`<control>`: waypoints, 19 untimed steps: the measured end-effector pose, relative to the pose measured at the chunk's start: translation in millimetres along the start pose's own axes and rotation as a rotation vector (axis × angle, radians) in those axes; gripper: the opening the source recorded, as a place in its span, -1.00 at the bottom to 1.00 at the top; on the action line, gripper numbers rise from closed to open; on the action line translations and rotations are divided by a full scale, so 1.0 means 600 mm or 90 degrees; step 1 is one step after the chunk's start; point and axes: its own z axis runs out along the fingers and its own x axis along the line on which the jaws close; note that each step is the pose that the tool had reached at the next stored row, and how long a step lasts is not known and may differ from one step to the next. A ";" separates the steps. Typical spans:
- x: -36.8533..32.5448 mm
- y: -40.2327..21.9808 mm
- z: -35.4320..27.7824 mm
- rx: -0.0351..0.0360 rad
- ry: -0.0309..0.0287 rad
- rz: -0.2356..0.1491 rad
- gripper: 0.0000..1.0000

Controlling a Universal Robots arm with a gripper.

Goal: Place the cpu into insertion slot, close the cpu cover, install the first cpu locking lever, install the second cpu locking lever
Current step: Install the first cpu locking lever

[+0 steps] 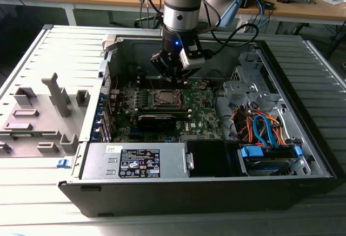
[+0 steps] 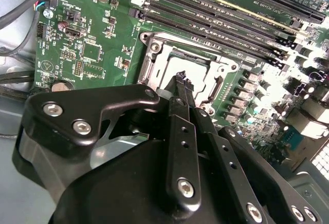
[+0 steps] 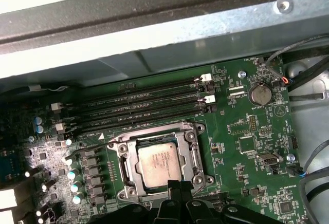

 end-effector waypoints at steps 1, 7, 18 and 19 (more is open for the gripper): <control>0.000 0.000 0.000 0.0000 0.0000 0.000 -0.79; 0.000 0.000 0.001 0.0000 -0.0003 -0.004 -0.79; 0.000 0.000 0.001 0.0000 -0.0007 -0.009 -0.79; 0.000 0.000 0.001 0.0000 -0.0007 -0.010 -0.79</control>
